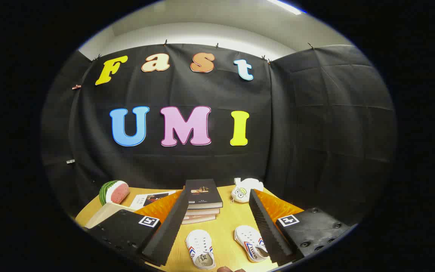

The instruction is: Open the storage box then place both shoes into the box .Put the left shoe in first, then the right shoe, with the right side of both shoes facing outward in a uniform manner.

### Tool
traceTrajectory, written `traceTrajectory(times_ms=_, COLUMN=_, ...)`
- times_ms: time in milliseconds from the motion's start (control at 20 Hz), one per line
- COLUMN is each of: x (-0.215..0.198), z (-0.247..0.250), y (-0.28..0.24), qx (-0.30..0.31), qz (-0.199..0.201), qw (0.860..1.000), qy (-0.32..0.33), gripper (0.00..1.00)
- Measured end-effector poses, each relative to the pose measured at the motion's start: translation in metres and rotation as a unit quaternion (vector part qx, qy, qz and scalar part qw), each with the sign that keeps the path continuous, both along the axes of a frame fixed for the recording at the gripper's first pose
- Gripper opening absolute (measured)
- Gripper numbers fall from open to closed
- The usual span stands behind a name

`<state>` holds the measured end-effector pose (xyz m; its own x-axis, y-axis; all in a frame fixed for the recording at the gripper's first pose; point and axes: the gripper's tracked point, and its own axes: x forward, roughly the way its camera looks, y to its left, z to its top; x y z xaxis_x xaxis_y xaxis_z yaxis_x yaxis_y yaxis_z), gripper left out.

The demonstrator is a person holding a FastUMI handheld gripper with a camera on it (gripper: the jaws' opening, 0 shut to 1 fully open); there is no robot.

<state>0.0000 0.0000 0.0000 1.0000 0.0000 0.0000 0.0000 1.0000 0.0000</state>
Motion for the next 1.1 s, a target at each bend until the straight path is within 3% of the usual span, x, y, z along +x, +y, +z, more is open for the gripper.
traceTrajectory(times_ms=600, x=0.016, z=-0.002, y=-0.009, qx=-0.006, qz=0.003, qw=1.000, qy=0.031, gripper=0.97)
traceTrajectory(times_ms=1100, x=0.039, z=-0.020, y=0.021, qx=0.006, qz=0.063, qw=0.996, qy=0.065, gripper=0.97)
